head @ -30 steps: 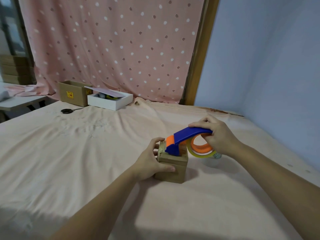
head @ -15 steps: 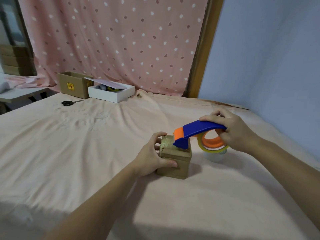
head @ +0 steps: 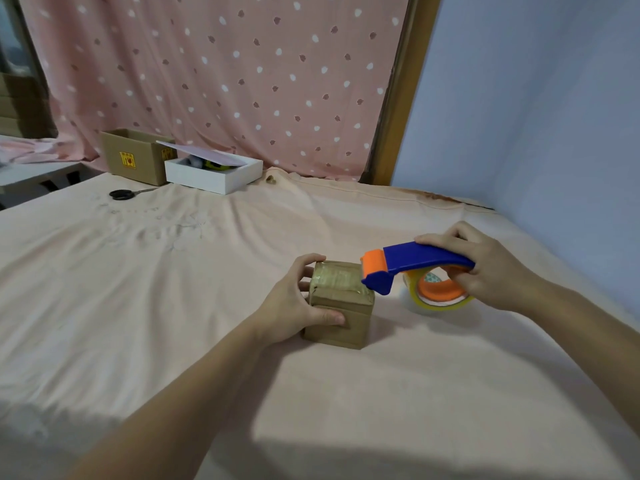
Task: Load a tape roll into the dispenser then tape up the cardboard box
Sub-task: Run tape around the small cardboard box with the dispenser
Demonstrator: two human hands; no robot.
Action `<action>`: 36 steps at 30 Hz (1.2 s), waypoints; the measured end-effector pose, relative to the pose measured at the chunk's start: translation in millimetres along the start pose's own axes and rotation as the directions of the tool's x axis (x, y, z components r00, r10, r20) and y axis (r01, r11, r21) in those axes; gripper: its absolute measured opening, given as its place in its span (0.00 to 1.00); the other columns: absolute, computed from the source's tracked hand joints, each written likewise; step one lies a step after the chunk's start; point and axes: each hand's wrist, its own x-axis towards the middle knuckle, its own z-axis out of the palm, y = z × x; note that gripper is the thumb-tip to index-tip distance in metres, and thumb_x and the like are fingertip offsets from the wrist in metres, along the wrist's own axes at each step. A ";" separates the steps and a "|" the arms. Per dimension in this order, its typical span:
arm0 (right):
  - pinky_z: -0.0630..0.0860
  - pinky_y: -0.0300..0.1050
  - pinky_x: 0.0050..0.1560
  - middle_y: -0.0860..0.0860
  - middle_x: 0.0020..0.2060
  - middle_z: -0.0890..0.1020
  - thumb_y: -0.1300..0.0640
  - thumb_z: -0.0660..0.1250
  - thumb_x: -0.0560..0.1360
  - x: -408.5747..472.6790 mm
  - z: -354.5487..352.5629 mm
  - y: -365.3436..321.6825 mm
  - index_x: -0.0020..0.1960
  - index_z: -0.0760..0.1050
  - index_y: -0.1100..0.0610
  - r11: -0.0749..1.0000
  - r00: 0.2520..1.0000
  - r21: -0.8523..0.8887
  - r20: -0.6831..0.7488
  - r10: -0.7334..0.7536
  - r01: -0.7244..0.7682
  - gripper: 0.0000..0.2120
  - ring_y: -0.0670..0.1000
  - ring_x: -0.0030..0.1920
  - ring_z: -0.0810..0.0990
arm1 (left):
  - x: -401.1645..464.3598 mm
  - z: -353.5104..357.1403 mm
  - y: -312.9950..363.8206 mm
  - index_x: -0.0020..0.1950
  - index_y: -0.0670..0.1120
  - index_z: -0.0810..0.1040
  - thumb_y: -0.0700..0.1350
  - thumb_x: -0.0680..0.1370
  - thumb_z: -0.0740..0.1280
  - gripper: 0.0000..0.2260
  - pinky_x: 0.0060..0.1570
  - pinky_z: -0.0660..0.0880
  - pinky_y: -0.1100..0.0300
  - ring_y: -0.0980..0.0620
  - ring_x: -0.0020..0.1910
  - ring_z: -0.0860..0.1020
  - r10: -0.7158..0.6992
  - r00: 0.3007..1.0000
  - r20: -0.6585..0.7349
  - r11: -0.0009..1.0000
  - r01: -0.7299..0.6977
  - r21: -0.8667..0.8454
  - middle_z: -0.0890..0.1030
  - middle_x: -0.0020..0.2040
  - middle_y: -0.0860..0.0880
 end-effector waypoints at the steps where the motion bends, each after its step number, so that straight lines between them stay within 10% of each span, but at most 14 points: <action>1: 0.70 0.34 0.52 0.50 0.52 0.72 0.74 0.71 0.72 -4.1 -0.9 5.0 0.68 0.69 0.30 1.000 1.000 -0.016 -0.005 -0.001 0.000 0.43 0.49 0.54 0.76 | -0.2 -0.8 0.0 0.70 0.59 0.68 0.50 0.57 0.86 0.46 0.55 0.81 0.54 0.53 0.59 0.80 0.001 1.000 0.000 1.000 -0.001 0.000 0.77 0.64 0.48; 6: 0.70 0.31 0.49 0.44 0.51 0.72 0.75 0.70 0.72 -28.0 -0.1 21.5 0.67 0.67 0.22 0.999 0.998 -0.003 -0.052 0.043 -0.043 0.49 0.46 0.52 0.75 | 0.3 -1.2 -0.9 0.70 0.60 0.68 0.50 0.56 0.86 0.46 0.56 0.80 0.56 0.53 0.60 0.79 0.009 1.000 -0.010 1.000 -0.009 -0.006 0.77 0.65 0.49; 14: 0.70 0.30 0.49 0.44 0.50 0.71 0.73 0.71 0.73 -40.4 4.2 19.3 0.73 0.69 0.38 0.998 0.997 -0.029 -0.053 0.049 -0.051 0.39 0.46 0.52 0.74 | 0.6 0.2 -0.4 0.70 0.61 0.68 0.50 0.56 0.86 0.46 0.52 0.79 0.62 0.55 0.59 0.79 0.011 1.000 -0.005 1.000 -0.011 -0.016 0.77 0.65 0.50; 27: 0.75 0.44 0.52 0.42 0.50 0.72 0.69 0.72 0.75 -53.9 -9.4 13.7 0.69 0.67 0.24 0.985 0.995 0.142 0.030 0.098 -0.101 0.43 0.50 0.51 0.78 | 0.4 -1.9 0.2 0.71 0.57 0.68 0.39 0.61 0.85 0.44 0.51 0.78 0.62 0.53 0.60 0.79 0.000 0.999 0.040 0.998 0.003 -0.061 0.76 0.65 0.46; 36: 0.73 0.37 0.50 0.40 0.50 0.72 0.57 0.69 0.76 -48.9 -3.9 9.2 0.69 0.65 0.23 0.994 0.986 0.083 0.160 0.055 -0.069 0.34 0.48 0.51 0.78 | 0.5 -2.0 1.3 0.71 0.58 0.68 0.42 0.60 0.85 0.45 0.53 0.78 0.61 0.50 0.62 0.79 -0.022 0.999 0.045 0.998 0.025 -0.063 0.77 0.66 0.48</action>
